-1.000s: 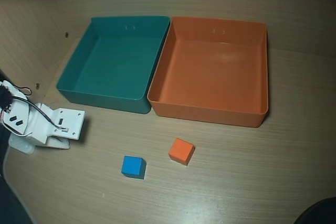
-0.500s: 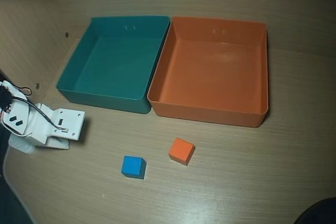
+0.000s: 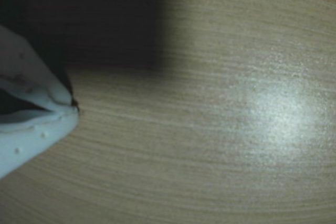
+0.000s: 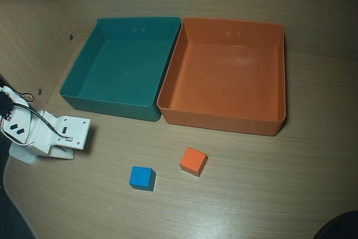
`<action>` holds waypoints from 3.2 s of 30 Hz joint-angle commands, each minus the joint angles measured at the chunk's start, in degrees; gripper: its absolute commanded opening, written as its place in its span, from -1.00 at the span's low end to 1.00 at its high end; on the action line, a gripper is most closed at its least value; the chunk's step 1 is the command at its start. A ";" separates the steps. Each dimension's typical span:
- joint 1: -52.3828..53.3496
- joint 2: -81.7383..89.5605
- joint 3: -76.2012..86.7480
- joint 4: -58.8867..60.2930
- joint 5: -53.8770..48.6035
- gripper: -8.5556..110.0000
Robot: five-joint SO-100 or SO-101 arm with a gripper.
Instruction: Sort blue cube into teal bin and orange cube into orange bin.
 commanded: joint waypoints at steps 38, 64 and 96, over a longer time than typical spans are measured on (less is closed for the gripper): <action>0.26 -69.43 -73.04 -0.18 -0.97 -0.38; 7.47 -126.39 -119.09 0.18 -12.48 -0.36; 3.69 -133.59 -119.18 -0.09 -12.39 -0.89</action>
